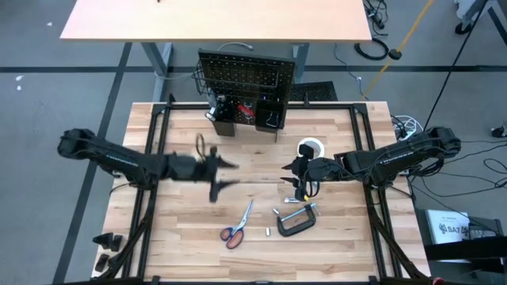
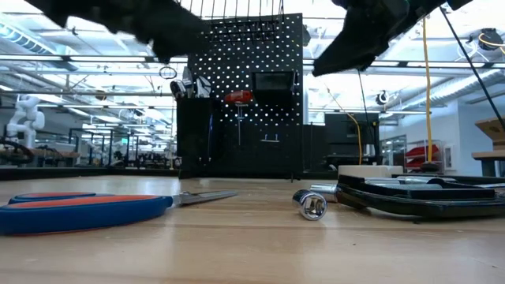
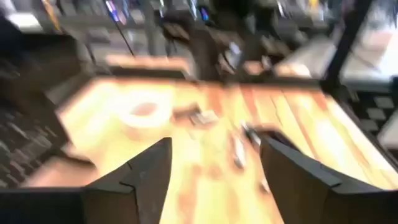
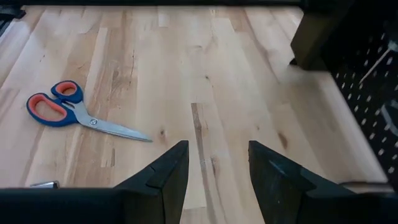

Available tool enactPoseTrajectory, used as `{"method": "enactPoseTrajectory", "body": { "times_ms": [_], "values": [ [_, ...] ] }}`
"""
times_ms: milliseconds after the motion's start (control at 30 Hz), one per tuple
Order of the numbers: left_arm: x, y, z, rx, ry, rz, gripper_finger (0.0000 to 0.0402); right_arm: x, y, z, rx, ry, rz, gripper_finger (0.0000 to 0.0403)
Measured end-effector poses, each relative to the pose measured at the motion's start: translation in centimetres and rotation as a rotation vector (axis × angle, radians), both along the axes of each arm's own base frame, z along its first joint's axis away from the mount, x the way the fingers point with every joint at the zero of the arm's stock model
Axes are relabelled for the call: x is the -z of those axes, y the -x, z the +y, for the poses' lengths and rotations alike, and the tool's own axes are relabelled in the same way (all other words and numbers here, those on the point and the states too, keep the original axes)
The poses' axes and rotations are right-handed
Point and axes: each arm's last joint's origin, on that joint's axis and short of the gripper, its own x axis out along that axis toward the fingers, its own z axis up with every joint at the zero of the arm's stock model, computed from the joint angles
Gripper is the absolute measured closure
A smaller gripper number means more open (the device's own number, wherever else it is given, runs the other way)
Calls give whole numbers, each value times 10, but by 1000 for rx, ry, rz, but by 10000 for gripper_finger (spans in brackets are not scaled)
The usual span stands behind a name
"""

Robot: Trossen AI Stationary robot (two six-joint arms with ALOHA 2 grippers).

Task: Hang tools onto peg board
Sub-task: Put the blue scissors into the left black bin on the peg board

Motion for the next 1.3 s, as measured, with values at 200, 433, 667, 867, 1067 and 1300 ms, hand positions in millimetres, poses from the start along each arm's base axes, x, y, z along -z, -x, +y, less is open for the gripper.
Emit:
{"method": "enactPoseTrajectory", "body": {
  "times_ms": [200, 433, 667, 867, 1067, 1300],
  "values": [
    [41, -15, -33, -61, -79, 137, 159, 23, -5, 2, 20, -68, 135, 248],
    [79, -37, -42, -14, -139, 167, 159, 56, 6, 9, 57, -279, 451, 248],
    [85, -41, -42, -6, -147, 153, 159, 58, 8, 8, 85, -287, 473, 248],
    [85, -43, -33, -93, -219, 161, 159, 57, 6, 9, 94, -309, 447, 248],
    [86, -44, -23, -145, -218, 169, 159, 55, 4, 7, 124, -261, 402, 248],
    [88, -44, -21, -117, -236, 194, 159, 55, 4, 11, 119, -264, 402, 248]
  ]
}}
